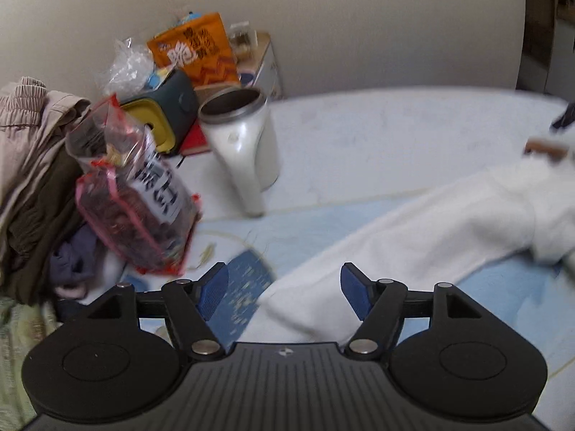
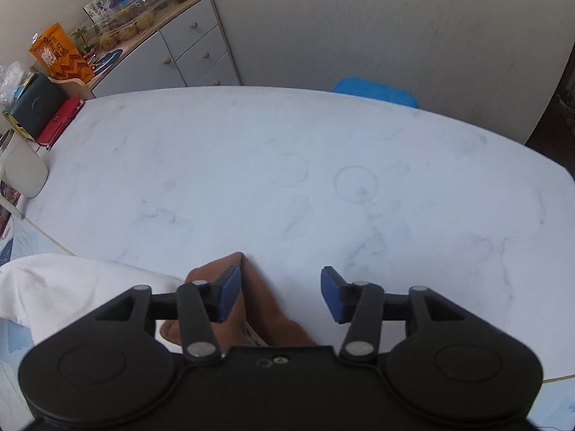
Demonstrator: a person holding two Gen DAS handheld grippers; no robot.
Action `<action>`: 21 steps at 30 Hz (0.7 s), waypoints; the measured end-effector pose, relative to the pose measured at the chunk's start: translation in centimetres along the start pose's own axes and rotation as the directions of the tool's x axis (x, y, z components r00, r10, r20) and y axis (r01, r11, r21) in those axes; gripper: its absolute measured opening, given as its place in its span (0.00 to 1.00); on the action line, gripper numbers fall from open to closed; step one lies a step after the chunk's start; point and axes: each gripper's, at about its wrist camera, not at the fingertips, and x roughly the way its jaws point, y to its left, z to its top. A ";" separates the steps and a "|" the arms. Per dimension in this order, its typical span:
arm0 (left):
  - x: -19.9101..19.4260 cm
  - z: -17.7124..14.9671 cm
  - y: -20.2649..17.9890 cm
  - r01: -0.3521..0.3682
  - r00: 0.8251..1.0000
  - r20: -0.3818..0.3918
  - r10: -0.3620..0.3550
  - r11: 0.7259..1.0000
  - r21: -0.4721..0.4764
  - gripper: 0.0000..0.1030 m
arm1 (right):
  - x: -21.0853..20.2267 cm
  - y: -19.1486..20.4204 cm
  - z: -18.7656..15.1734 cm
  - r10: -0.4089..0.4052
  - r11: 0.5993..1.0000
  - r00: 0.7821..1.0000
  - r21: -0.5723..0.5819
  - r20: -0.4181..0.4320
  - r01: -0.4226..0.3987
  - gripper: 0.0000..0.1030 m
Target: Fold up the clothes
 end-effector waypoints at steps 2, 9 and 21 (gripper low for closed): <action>1.2 0.7 -0.9 0.026 1.000 0.004 -0.026 0.999 -0.027 0.66 | 0.7 0.4 0.3 -0.001 1.000 1.000 0.011 -0.004 0.001 1.00; 8.9 -0.8 -4.1 0.087 0.985 -0.140 -0.105 0.988 -0.127 0.56 | 1.7 0.2 -0.4 0.020 0.998 0.999 0.066 -0.035 -0.018 1.00; 9.3 -3.2 -1.7 0.027 0.969 -0.243 -0.048 0.996 -0.089 0.57 | 1.0 4.4 -0.3 -0.095 0.974 0.993 -0.199 0.072 0.107 1.00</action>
